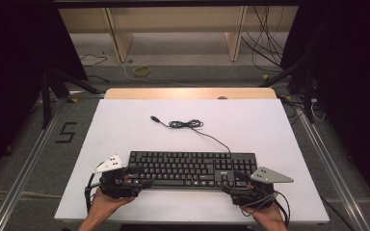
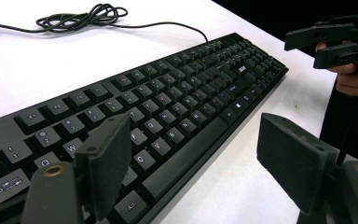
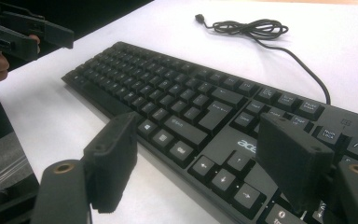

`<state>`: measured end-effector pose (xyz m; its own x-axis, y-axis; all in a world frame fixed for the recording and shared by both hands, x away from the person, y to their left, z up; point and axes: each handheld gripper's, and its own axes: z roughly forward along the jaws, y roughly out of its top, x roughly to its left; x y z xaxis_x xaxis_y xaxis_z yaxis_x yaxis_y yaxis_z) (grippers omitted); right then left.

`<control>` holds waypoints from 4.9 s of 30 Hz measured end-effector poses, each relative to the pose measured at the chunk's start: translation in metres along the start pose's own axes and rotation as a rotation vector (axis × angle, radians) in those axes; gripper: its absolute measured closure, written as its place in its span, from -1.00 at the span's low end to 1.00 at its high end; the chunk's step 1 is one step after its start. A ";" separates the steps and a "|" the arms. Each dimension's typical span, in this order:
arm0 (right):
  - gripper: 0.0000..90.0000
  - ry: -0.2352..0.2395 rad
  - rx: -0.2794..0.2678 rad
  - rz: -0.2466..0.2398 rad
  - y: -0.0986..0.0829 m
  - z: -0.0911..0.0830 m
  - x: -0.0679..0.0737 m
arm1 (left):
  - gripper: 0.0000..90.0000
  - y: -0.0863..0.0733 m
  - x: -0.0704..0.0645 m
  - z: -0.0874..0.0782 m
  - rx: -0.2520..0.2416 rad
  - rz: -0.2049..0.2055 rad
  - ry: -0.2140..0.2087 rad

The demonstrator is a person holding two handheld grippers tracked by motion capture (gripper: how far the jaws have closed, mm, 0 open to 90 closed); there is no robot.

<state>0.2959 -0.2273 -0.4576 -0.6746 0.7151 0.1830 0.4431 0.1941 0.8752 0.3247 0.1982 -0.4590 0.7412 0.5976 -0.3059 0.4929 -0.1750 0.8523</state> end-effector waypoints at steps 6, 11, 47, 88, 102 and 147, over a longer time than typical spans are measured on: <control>-0.33 0.000 0.000 0.001 0.000 0.000 0.000 | -0.43 0.000 0.000 0.000 -0.001 0.003 0.002; -0.33 0.003 0.000 0.002 0.000 0.001 0.001 | -0.43 0.000 0.000 0.000 -0.001 0.001 0.002; -0.35 0.053 0.037 0.004 0.027 0.034 0.011 | -0.40 -0.001 0.012 0.002 0.037 -0.057 0.090; 0.26 0.153 0.204 -0.071 0.072 0.130 0.047 | 0.46 -0.003 0.027 -0.004 0.143 -0.124 0.200; 0.71 0.166 0.241 -0.063 0.078 0.160 0.056 | 0.95 -0.005 0.030 -0.006 0.176 -0.111 0.238; 1.00 0.121 0.332 -0.070 0.071 0.211 0.066 | 0.98 -0.009 0.041 -0.002 0.259 -0.130 0.261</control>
<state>0.4074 -0.0242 -0.4776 -0.7665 0.6112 0.1972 0.5475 0.4613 0.6982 0.3495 0.2259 -0.4786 0.5406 0.8010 -0.2572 0.6985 -0.2569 0.6680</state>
